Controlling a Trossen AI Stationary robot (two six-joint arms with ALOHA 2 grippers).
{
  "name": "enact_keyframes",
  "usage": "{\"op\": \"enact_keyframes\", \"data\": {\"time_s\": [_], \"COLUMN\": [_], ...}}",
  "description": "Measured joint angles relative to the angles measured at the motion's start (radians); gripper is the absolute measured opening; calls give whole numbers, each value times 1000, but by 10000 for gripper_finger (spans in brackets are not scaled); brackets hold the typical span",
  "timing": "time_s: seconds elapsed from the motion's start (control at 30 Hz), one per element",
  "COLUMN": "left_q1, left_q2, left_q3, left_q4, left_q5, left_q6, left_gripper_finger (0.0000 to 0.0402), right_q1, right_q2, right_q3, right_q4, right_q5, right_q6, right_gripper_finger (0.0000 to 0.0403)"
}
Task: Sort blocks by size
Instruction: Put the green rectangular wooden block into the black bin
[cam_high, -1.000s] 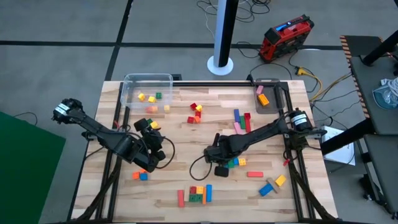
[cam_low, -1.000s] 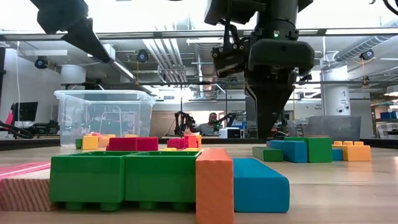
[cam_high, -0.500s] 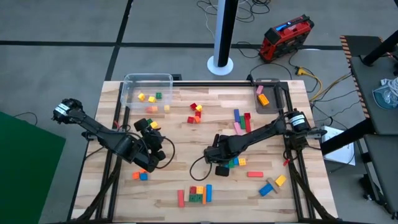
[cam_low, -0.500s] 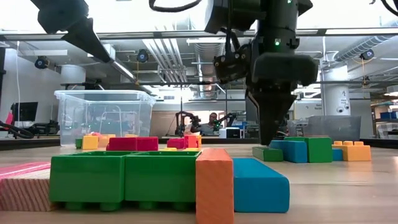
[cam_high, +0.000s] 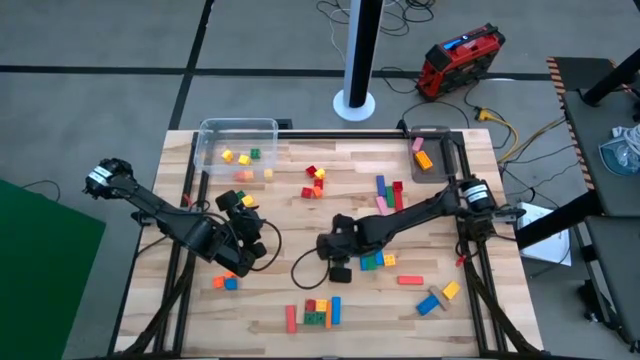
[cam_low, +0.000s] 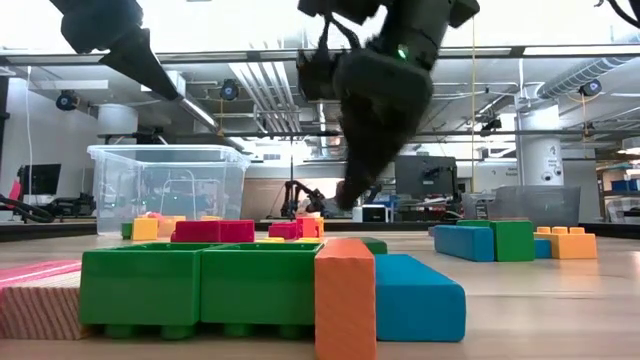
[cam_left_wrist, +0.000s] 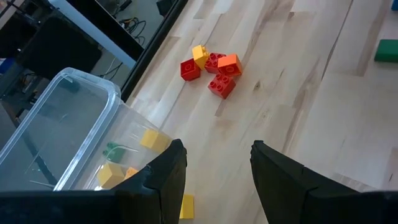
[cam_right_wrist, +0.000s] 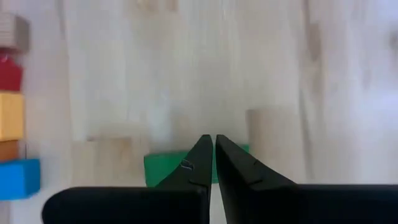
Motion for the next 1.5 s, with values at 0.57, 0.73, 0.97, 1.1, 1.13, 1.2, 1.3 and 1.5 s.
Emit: {"op": "enact_keyframes", "data": {"time_s": [0.57,0.73,0.97,1.1,1.13,1.2,1.3,1.5], "left_q1": [-1,-1,0,0,0,0,0,0], "left_q2": [0,0,0,0,0,0,0,0], "left_q3": [0,0,0,0,0,0,0,0], "left_q4": [3,7,11,12,13,13,14,21], "left_q5": [1,1,1,1,1,1,1,0], "left_q6": [0,0,0,0,0,1,3,3], "left_gripper_finger": [157,157,157,157,157,157,157,157], "right_q1": [5,5,5,5,5,5,5,5], "right_q2": [16,16,16,16,16,16,33,95], "right_q3": [68,64,47,31,27,17,13,19], "right_q4": [-138,-136,-73,-62,-60,-62,-56,-35], "right_q5": [-23,-66,-69,-69,-69,-69,-65,-40], "right_q6": [-937,-1070,-1134,-1135,-1135,-1136,-1136,-1161], "right_gripper_finger": [146,206,210,202,201,201,203,203]}}
